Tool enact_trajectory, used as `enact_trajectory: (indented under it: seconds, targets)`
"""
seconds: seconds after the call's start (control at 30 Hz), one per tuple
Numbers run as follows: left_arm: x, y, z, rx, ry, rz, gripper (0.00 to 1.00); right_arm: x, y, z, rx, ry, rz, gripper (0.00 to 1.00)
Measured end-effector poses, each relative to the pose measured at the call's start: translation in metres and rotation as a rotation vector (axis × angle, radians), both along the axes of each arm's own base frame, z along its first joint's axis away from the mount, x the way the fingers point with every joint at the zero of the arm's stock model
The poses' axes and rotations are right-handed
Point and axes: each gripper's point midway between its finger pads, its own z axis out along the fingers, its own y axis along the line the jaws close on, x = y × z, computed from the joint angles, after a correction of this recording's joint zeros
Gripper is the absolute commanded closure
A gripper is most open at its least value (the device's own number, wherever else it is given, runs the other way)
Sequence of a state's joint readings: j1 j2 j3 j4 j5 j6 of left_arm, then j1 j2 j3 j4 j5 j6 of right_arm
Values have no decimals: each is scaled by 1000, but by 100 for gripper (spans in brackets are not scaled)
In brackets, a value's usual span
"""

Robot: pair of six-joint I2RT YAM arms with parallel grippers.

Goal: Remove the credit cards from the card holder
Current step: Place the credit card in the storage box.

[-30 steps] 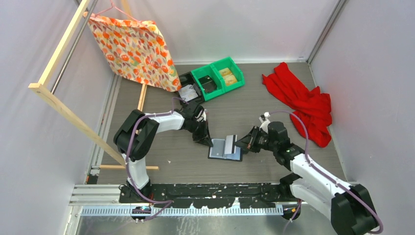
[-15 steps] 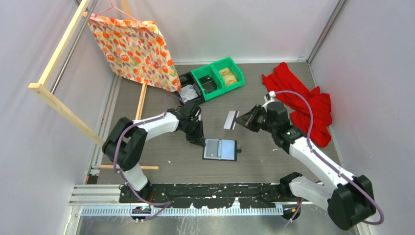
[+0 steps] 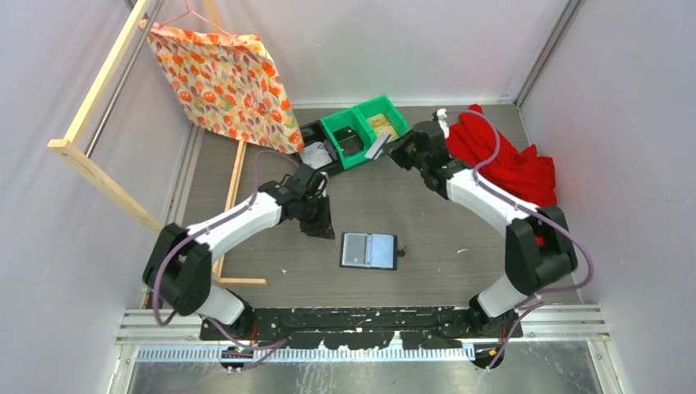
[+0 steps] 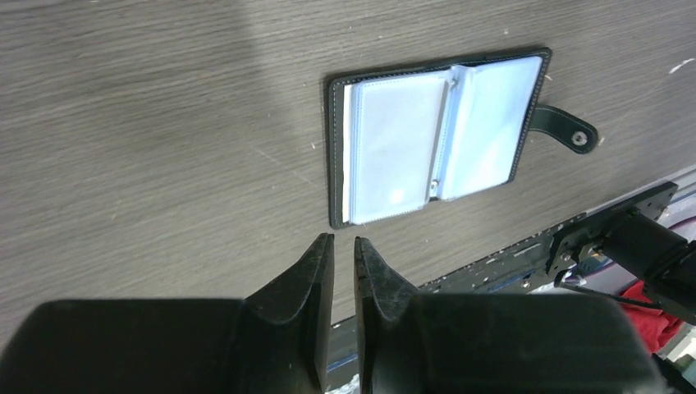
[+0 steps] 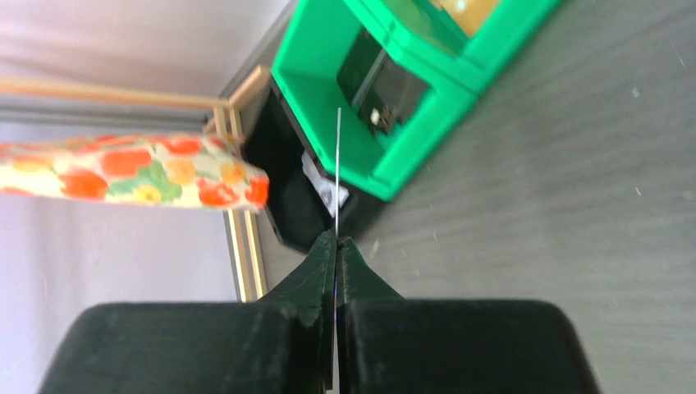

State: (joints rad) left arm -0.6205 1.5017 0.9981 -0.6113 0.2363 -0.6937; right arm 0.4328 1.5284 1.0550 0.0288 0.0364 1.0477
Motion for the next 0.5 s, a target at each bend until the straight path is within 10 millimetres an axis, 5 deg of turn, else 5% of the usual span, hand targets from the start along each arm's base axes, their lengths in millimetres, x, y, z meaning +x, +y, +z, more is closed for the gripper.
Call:
enact_trajectory:
  seconds: [0.23, 0.5]
  targets:
    - [-2, 19, 47, -17, -139, 46, 83, 62, 27, 18, -36, -41, -80, 99]
    - [0, 42, 65, -41, -160, 103, 79, 53, 47, 19, -45, -54, 15, 99]
